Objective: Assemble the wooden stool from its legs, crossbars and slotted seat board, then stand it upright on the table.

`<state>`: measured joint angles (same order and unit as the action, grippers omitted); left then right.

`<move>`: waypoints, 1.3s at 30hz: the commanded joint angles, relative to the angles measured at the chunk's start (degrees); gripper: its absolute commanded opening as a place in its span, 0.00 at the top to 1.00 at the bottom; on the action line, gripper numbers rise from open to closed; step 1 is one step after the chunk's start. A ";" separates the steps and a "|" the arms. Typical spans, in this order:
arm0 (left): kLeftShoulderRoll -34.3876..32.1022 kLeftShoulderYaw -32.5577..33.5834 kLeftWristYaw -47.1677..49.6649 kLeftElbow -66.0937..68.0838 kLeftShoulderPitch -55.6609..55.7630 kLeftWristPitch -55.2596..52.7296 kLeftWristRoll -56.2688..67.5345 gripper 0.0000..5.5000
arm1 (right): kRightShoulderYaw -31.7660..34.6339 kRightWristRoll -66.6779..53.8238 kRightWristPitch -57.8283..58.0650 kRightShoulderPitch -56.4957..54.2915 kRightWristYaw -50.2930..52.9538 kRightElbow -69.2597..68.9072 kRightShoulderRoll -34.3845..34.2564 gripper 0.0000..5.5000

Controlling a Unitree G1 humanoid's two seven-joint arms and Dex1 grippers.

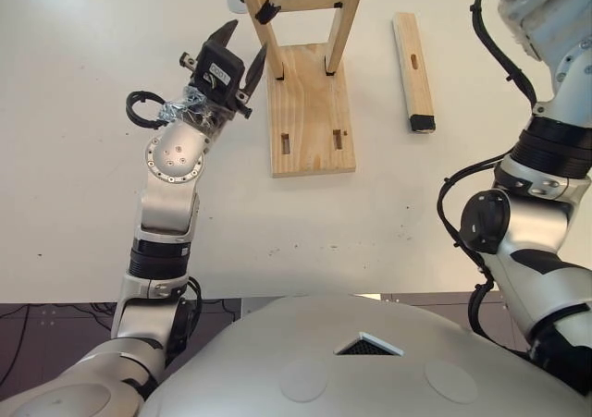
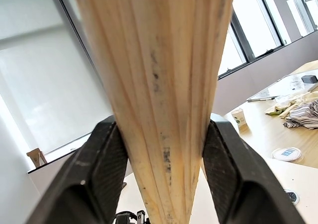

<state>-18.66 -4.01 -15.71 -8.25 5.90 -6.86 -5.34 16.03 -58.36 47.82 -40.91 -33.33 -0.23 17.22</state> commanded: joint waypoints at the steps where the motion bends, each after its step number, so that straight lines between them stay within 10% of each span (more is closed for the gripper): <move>1: -1.52 3.83 1.74 3.87 1.69 -1.28 -0.07 0.59 | -1.36 1.48 0.00 3.23 -5.36 -0.55 3.74 0.62; 39: -0.53 5.65 0.08 5.85 4.18 -1.84 3.28 0.59 | -16.54 25.34 -16.67 14.80 -33.82 2.76 14.70 0.62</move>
<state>-19.60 2.30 -15.55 -1.58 10.61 -7.88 -2.15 1.02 -35.35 31.17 -25.86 -66.74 1.90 30.29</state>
